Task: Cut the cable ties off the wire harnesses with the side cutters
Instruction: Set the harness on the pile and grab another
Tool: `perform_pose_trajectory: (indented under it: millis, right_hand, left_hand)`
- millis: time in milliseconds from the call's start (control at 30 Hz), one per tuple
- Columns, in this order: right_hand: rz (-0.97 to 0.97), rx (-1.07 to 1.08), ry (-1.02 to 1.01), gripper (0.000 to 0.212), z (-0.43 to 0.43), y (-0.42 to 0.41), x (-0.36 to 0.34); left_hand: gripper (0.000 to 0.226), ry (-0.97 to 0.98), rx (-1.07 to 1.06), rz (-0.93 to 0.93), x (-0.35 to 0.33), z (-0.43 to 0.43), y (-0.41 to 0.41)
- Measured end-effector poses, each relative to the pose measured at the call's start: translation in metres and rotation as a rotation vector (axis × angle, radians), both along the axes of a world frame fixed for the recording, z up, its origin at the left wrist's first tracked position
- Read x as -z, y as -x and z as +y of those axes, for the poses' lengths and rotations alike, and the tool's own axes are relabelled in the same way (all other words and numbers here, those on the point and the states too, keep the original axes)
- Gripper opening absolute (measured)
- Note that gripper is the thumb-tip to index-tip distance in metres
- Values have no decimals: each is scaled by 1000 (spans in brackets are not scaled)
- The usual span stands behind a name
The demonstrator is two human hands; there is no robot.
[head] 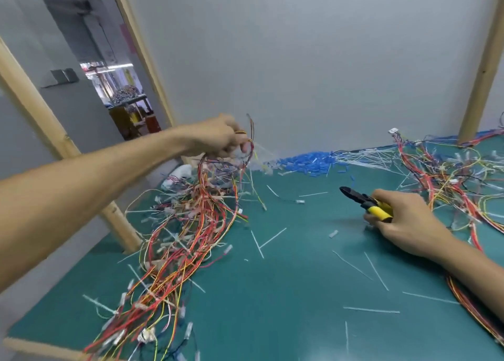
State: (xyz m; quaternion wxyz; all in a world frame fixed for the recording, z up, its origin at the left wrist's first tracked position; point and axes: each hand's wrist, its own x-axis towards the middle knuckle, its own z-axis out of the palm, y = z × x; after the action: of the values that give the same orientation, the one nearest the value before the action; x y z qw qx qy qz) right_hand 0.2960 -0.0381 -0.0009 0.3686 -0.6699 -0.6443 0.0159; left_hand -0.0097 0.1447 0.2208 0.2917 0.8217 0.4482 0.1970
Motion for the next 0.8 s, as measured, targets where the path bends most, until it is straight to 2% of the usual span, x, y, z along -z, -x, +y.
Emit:
perform_pose_trajectory:
  millis: [100,133,233,267,300,400,500,600,633,700,733,800]
  right_hand:
    - [82,-8,-2,24,-1,-2,-12]
    - [162,-16,-24,23,-3,0,-14]
    - [660,-141,36,19,-7,21,-20]
    - [823,-192,92,21,-8,29,-25]
    - [913,-239,153,25,-9,37,-27]
    - [909,-385,316,37,-13,58,-26]
    - [834,-468,325,26,-14,67,-24]
    - [863,-404,279,22,-12,66,-23]
    - [888,-362,262,21,-10,65,-23]
    - [962,-279,241,19,-7,63,-22]
    - [999,-255,244,24,-6,62,-22]
    - [1033,-251,265,27,-6,60,-22]
  left_hand:
    - [19,141,82,-129,31,-29,-13]
    - [15,176,126,-86,49,-43,-18]
    - [29,218,263,347,120,-97,-28]
    - [39,194,286,458,141,-115,-31]
    - [47,156,288,477,159,-130,-36]
    - [67,47,284,324,178,-157,-52]
    - [74,-24,335,322,176,-167,-56]
    - [38,-196,405,466,156,-158,-44]
    - [36,-270,371,417,146,-149,-39]
    - [32,-423,249,207,131,-114,-32]
    - [30,-543,195,196,129,-89,-28]
    - [47,-679,89,464,131,-40,-18]
